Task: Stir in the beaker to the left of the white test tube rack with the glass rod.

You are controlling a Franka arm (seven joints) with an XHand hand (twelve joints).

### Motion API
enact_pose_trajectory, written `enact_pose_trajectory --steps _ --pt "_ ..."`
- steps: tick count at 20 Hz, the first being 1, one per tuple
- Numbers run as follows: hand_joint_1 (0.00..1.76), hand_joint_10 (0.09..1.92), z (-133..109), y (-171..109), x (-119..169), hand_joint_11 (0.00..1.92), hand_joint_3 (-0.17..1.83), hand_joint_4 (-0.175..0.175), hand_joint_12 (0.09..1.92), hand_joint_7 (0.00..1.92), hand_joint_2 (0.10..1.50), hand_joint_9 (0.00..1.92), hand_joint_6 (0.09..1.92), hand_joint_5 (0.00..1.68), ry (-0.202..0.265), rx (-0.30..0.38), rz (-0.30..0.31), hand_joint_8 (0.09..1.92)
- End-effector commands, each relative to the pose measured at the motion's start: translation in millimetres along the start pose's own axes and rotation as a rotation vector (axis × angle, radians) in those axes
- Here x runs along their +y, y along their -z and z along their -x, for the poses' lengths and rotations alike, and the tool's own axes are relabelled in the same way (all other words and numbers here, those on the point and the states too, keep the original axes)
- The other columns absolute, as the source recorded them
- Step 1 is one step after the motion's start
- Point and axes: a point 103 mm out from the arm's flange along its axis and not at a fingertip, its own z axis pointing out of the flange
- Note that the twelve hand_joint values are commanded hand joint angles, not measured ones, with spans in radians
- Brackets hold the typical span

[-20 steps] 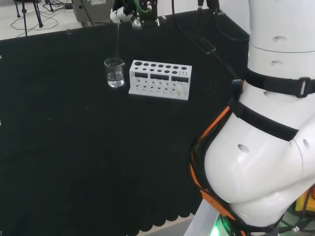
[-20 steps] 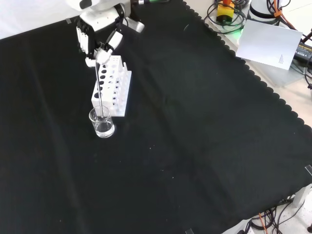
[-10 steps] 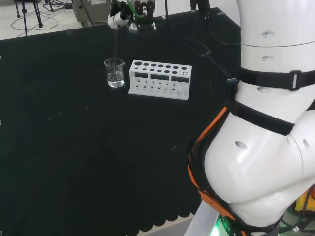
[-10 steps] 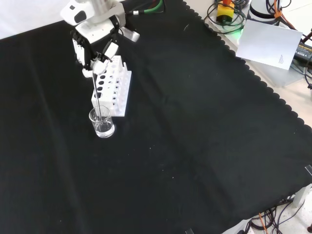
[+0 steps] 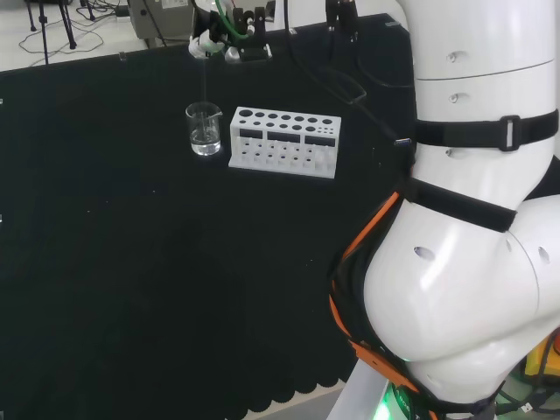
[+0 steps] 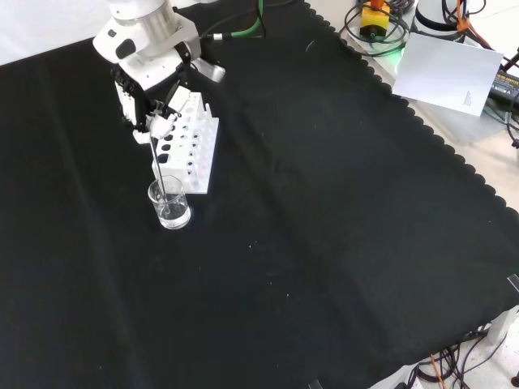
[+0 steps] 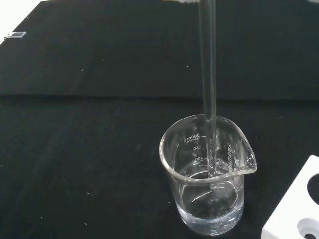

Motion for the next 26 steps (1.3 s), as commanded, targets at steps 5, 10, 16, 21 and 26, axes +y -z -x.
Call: enact_pose_trajectory --steps 5,10,16,21,26 --pt "1.31 0.63 26.0 10.7 -14.2 1.33 -0.17 -0.175 0.67 1.21 1.10 1.71 0.09 1.37 -0.045 -0.007 0.011 0.96" --pt "1.31 0.63 22.7 12.2 -30.4 1.34 -0.17 -0.175 0.67 1.21 1.10 1.71 0.09 1.37 -0.046 -0.010 0.004 0.96" --pt "1.31 0.64 -15.4 -6.7 -29.1 1.34 -0.17 -0.175 0.67 1.21 1.10 1.71 0.09 1.37 0.001 -0.009 -0.036 0.96" --pt "1.31 0.64 -41.1 -16.6 -14.1 1.34 -0.17 -0.175 0.67 1.21 1.10 1.71 0.09 1.37 0.041 0.003 -0.038 0.96" --pt "1.31 0.64 -28.3 -17.1 3.2 1.34 -0.17 -0.175 0.67 1.21 1.10 1.71 0.09 1.37 0.013 0.010 -0.030 0.96"
